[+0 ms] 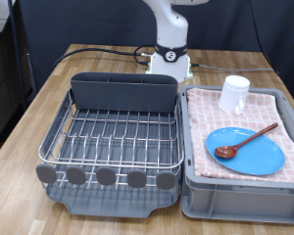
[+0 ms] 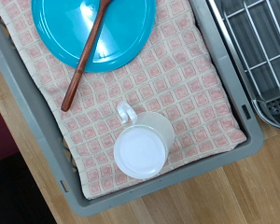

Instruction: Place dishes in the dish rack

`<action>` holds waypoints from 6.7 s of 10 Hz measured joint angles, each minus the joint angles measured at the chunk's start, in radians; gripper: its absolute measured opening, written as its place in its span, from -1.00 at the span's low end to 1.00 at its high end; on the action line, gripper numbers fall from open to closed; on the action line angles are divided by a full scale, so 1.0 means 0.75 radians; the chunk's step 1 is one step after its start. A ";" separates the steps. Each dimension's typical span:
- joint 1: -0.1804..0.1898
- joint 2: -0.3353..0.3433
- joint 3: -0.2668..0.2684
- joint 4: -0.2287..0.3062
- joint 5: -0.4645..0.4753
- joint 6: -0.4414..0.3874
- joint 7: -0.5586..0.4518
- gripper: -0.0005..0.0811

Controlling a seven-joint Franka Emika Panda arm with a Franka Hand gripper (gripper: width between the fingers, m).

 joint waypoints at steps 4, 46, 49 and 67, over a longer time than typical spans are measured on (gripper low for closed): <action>-0.002 0.050 0.085 0.014 -0.019 0.019 0.166 0.98; 0.030 0.986 0.300 -0.001 -1.250 0.989 1.506 0.98; 0.054 1.051 0.294 0.029 -1.320 0.982 1.599 0.98; 0.253 1.192 0.011 0.032 -1.665 1.098 1.849 0.98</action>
